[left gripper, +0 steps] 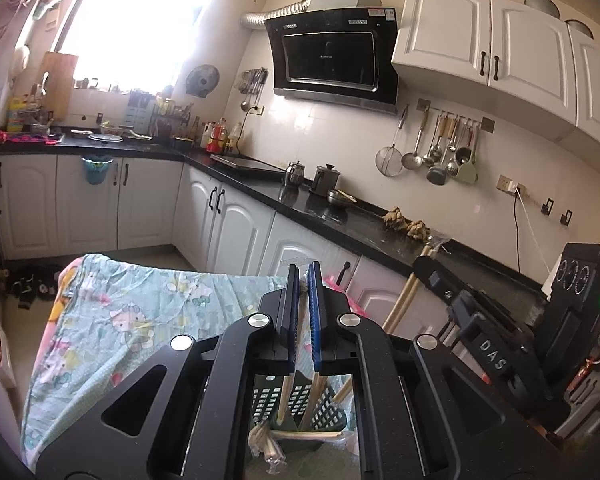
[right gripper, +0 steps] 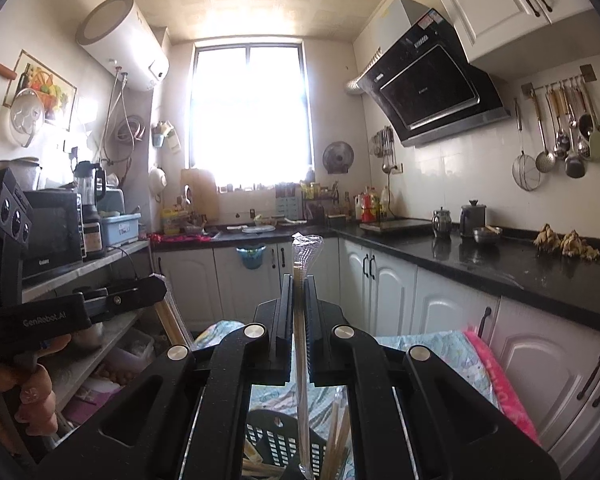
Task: Organize utensils
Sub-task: 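Lift both held chopsticks upright and carry them above the green caddy, then open both tools to drop the chopsticks into the caddy slots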
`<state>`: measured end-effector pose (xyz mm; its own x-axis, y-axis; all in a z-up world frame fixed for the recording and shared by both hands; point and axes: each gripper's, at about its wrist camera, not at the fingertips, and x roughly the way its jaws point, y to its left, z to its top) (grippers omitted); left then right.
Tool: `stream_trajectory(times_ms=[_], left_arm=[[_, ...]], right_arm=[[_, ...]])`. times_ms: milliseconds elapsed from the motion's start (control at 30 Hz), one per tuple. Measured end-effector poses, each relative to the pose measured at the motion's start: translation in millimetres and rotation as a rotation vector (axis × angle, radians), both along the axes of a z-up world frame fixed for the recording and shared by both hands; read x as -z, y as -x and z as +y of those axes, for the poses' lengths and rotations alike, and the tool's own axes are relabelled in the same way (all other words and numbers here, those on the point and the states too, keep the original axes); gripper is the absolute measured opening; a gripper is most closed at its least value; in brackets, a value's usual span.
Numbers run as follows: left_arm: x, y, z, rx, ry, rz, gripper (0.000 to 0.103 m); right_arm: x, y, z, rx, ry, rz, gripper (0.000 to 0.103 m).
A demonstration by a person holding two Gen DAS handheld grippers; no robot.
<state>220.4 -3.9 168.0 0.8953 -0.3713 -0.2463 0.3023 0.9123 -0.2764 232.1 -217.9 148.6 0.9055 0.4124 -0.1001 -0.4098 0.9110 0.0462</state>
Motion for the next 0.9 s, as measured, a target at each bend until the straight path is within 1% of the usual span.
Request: stream_trajectory(times_ms=[233, 433, 533, 633, 700, 733, 767, 833, 900], left_arm=[[22.4, -11.0, -4.9, 0.006, -0.006, 0.018, 0.002], [37.3, -20.9, -3.0, 0.006, 0.002, 0.054, 0.003], [43.0, -24.6, -0.6, 0.010, 0.008, 0.080, 0.003], [47.5, -23.0, 3.8, 0.001, 0.016, 0.093, 0.003], [48.7, -19.4, 8.3, -0.006, 0.021, 0.096, 0.010], [48.9, -17.4, 10.5, -0.012, 0.022, 0.096, 0.020], [48.7, -15.6, 12.1, -0.018, 0.021, 0.098, 0.027], [47.6, -11.6, 15.6, -0.026, 0.025, 0.104, 0.028], [45.9, -6.3, 19.2, -0.032, 0.028, 0.103, 0.035]], right_arm=[[26.3, -12.1, 2.5, 0.008, 0.004, 0.046, 0.006], [38.6, -21.7, 3.8, 0.024, 0.006, 0.099, 0.007], [44.3, -23.2, 4.0, 0.025, -0.007, 0.123, 0.023], [47.7, -20.8, 4.0, 0.024, -0.001, 0.134, 0.023], [49.1, -17.7, 4.2, 0.025, 0.004, 0.136, 0.023], [49.5, -16.7, 3.4, 0.026, 0.005, 0.138, 0.024], [49.9, -15.8, 2.8, 0.029, 0.007, 0.142, 0.025], [50.8, -11.2, 1.1, 0.028, 0.005, 0.150, 0.027], [51.5, -6.4, -0.1, 0.030, 0.004, 0.153, 0.032]])
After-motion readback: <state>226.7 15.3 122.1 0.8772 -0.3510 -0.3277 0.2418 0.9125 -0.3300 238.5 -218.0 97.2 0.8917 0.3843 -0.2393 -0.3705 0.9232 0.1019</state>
